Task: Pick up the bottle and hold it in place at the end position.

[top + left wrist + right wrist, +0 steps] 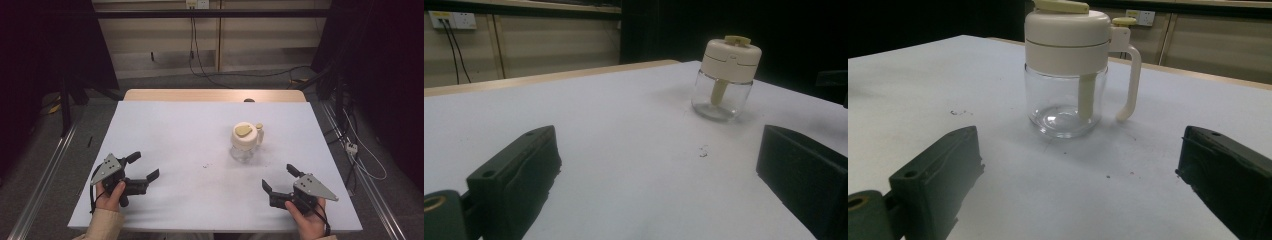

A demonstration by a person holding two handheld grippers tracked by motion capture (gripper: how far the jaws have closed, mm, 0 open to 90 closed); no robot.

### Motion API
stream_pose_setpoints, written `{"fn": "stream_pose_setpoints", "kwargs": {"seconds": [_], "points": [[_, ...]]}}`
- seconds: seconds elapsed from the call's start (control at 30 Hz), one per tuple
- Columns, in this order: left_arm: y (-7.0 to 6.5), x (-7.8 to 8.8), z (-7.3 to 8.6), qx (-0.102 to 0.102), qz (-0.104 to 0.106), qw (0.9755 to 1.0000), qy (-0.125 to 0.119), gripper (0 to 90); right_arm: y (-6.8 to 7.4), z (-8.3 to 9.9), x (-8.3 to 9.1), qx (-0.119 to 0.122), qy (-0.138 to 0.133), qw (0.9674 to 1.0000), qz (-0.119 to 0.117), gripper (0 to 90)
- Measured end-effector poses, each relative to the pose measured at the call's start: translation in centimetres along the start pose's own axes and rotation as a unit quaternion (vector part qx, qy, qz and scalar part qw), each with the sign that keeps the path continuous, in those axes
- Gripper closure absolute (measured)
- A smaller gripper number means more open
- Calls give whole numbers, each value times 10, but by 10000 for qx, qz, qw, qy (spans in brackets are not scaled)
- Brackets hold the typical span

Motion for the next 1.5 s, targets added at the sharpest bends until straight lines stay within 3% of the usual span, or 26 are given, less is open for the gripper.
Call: {"fn": "stream_pose_setpoints", "kwargs": {"seconds": [0.97, 1.5], "points": [[0, 3, 0, -85, -3, 10000, -27, 34, 0, -15, -27, 11, 92, 9999, 81, 31], [2, 6, 2, -23, -38, 10000, -53, 34, 13, -26, -62, -45, 191, 9998, 94, 44]]}}
Point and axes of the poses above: each handheld gripper's, and its own axes: x roughly backward along the jaws, z roughly out of its underside, y roughly to its left, the point moved 1 cm from there along -x, roughly forward along the jaws, and after that the axes turned 10 degrees about z, right-handed, at the moved point
